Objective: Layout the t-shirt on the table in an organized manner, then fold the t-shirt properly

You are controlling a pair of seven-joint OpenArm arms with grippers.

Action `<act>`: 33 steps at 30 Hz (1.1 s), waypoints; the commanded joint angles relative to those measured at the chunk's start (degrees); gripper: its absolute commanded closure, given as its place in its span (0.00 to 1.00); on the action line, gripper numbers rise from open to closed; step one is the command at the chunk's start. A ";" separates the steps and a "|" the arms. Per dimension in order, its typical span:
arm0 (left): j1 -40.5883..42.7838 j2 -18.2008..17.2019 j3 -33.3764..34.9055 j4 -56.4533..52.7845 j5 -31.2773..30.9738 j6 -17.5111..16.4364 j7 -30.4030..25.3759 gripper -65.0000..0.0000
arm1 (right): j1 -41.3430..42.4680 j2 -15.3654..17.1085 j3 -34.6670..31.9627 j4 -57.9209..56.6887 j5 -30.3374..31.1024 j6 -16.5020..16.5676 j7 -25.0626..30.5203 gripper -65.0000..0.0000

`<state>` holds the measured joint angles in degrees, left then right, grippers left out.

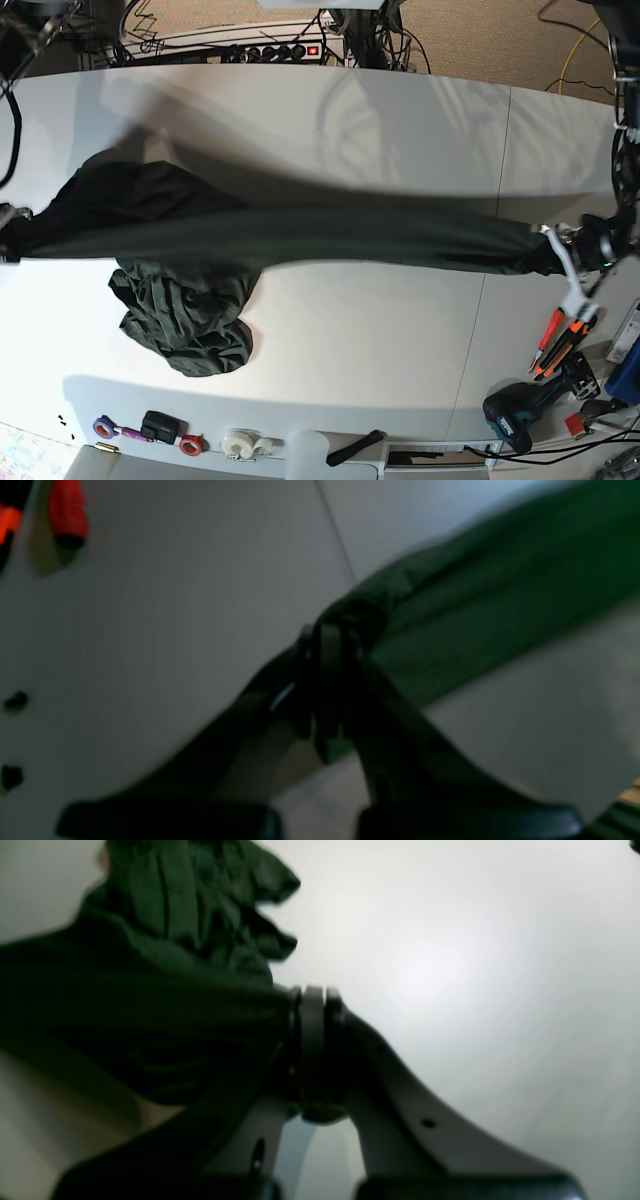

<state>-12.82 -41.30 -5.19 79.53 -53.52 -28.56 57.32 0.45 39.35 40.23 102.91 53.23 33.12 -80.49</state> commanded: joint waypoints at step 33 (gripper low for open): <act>27.45 5.73 -26.27 4.33 -16.63 -6.03 8.52 1.00 | -24.41 -13.97 2.58 3.08 -11.30 4.76 0.98 1.00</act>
<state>15.03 -34.30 -30.87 83.09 -68.64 -34.39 66.02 -24.10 24.10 42.33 105.27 41.80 38.41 -80.16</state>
